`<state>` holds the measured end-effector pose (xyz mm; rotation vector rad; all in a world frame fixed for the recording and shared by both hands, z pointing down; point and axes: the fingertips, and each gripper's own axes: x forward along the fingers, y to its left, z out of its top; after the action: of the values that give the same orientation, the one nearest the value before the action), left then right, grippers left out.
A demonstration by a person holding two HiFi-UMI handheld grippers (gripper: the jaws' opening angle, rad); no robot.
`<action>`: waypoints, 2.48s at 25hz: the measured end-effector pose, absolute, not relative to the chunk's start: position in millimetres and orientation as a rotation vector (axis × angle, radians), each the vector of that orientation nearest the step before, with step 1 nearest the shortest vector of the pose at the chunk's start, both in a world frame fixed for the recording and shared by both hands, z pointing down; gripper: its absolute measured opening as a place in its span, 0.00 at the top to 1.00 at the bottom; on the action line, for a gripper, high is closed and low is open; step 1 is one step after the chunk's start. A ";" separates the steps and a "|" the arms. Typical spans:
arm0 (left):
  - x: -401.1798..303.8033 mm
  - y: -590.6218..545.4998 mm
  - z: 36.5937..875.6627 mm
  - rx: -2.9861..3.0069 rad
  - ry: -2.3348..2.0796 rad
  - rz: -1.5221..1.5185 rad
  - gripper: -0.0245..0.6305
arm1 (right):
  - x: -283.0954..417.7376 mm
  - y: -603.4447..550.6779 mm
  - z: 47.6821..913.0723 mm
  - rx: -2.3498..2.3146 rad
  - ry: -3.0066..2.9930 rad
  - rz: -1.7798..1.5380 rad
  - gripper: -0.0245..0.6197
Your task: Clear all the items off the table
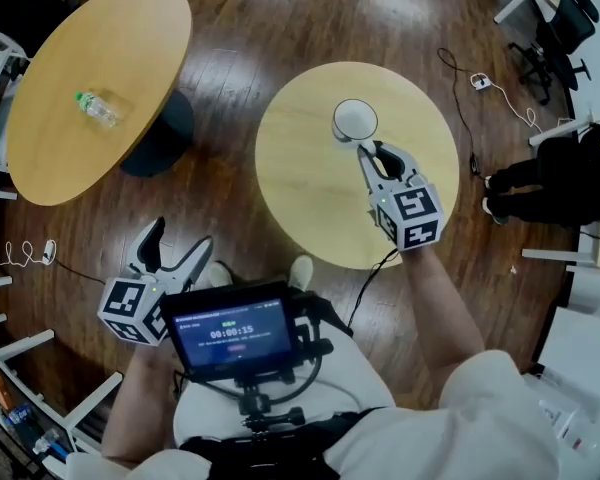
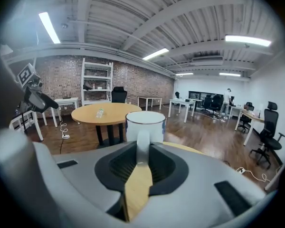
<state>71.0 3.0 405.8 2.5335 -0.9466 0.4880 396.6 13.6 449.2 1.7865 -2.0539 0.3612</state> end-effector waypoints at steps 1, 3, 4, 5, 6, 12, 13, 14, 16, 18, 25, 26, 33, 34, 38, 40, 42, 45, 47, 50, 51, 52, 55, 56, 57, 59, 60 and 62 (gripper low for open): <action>62.5 -1.1 404.6 2.534 -0.954 0.474 0.33 | 385.8 7.7 445.4 1.772 -2.062 0.353 0.87; 43.1 -9.8 402.3 2.534 -0.969 0.448 0.33 | 363.5 -5.4 438.1 1.749 -2.077 0.342 0.87; 31.9 -14.2 401.6 2.533 -0.978 0.436 0.33 | 351.7 -12.6 435.0 1.739 -2.086 0.341 0.87; 19.6 -18.5 401.2 2.533 -0.988 0.423 0.33 | 339.3 -20.0 432.4 1.729 -2.094 0.341 0.87; 6.5 -22.7 400.9 2.532 -0.998 0.411 0.33 | 326.5 -27.6 429.8 1.718 -2.103 0.340 0.87; -81.3 -50.0 402.2 2.517 -1.051 0.347 0.33 | 244.9 -84.2 412.2 1.674 -2.152 0.326 0.87; -97.2 -54.9 403.1 2.512 -1.063 0.341 0.33 | 229.7 -96.5 410.0 1.667 -2.164 0.326 0.87; -113.4 -59.9 404.1 2.508 -1.076 0.339 0.33 | 214.0 -109.7 408.5 1.659 -2.177 0.328 0.87; -144.8 -69.5 405.7 2.502 -1.096 0.344 0.33 | 183.0 -136.4 408.4 1.649 -2.202 0.341 0.87; -172.7 -76.8 406.3 2.500 -1.108 0.350 0.33 | 156.0 -160.4 412.3 1.641 -2.212 0.355 0.87; -263.6 -85.5 420.9 2.400 -1.233 0.321 0.33 | 75.0 -235.9 451.4 1.524 -2.212 0.391 0.87; -271.5 -87.7 422.8 2.377 -1.257 0.313 0.33 | 67.3 -248.1 456.8 1.497 -2.210 0.383 0.87; -316.0 -112.7 427.2 2.228 -1.420 0.322 0.33 | 25.7 -347.6 510.3 1.390 -2.232 0.438 0.87; -323.2 -117.2 427.6 2.201 -1.443 0.325 0.33 | 18.1 -361.3 520.5 1.370 -2.234 0.439 0.87; -337.8 -140.4 426.7 2.130 -1.502 0.343 0.33 | -5.1 -410.7 553.7 1.286 -2.247 0.422 0.87; -338.7 -157.5 425.5 2.108 -1.508 0.345 0.33 | -9.4 -435.5 563.3 1.287 -2.249 0.426 0.87; -338.7 -172.7 424.1 2.095 -1.515 0.343 0.33 | -12.8 -453.2 570.7 1.295 -2.251 0.427 0.87; -334.9 -192.5 423.0 2.081 -1.516 0.340 0.33 | -13.4 -465.2 578.2 1.286 -2.257 0.410 0.87; -332.6 -204.5 424.7 2.079 -1.510 0.344 0.33 | -15.1 -467.1 580.6 1.279 -2.269 0.390 0.87; -326.4 -218.8 430.8 2.077 -1.489 0.348 0.33 | -17.4 -462.0 584.8 1.271 -2.287 0.349 0.86; -323.5 -223.2 432.1 2.079 -1.480 0.349 0.33 | -17.4 -459.1 587.1 1.270 -2.291 0.341 0.86; -320.6 -227.5 432.5 2.083 -1.471 0.351 0.33 | -17.3 -456.4 589.3 1.271 -2.295 0.337 0.86; -313.2 -240.3 430.4 2.102 -1.450 0.354 0.33 | -17.1 -453.0 591.2 1.272 -2.315 0.337 0.85; -311.3 -243.9 429.5 2.109 -1.445 0.355 0.33 | -17.7 -452.9 591.1 1.264 -2.322 0.336 0.85; -309.9 -246.6 428.7 2.114 -1.440 0.355 0.33 | -19.1 -452.3 591.8 1.245 -2.328 0.332 0.84; -307.8 -249.6 427.4 2.125 -1.430 0.360 0.33 | -23.6 -450.0 595.2 1.199 -2.333 0.331 0.68; -306.9 -250.4 426.7 2.132 -1.425 0.364 0.33 | -24.3 -449.1 596.4 1.187 -2.330 0.330 0.59; -305.1 -251.2 425.2 2.150 -1.414 0.372 0.33 | -20.4 -447.0 596.0 1.198 -2.312 0.324 0.55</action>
<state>-305.1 -251.2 425.2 2.1504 -1.4145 0.3719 -20.4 -447.0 596.0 1.1983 -2.3120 0.3241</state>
